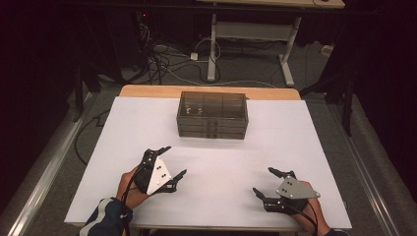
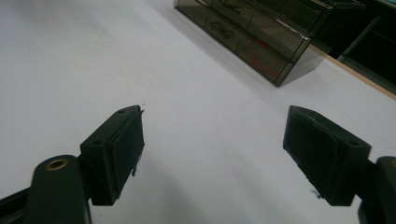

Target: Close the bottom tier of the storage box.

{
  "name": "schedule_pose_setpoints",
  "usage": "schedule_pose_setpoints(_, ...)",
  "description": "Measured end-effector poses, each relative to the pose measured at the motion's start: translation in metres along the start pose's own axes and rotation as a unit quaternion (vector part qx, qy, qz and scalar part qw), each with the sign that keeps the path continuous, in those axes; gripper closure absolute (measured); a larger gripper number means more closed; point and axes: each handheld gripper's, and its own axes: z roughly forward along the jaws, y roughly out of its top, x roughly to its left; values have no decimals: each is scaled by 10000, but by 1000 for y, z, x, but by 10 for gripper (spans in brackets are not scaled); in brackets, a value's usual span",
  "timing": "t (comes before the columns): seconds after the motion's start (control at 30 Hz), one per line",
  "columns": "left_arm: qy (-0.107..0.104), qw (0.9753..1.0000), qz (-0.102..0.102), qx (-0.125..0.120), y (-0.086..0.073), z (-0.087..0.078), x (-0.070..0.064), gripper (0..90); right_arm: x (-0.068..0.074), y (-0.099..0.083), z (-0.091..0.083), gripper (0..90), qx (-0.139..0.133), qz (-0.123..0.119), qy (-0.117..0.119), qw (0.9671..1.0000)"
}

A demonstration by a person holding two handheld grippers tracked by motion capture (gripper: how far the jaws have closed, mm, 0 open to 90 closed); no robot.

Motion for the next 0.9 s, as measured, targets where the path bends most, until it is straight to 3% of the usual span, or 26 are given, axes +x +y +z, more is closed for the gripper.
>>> schedule_pose_setpoints(0.37,1,9995,-208,243,-21,-5,3,169,-3,-2,1,202,44,53,-62,10000)
schedule_pose_setpoints(0.47,-19,9995,-171,248,-28,-4,6,169,-3,-3,1,202,48,80,-62,9999)
schedule_pose_setpoints(0.57,5,9988,-341,355,-35,-4,8,169,-4,-3,2,202,51,87,-75,9999)
schedule_pose_setpoints(0.9,-7,9972,-523,538,-50,-5,11,169,-7,-5,1,202,48,122,-119,9998)
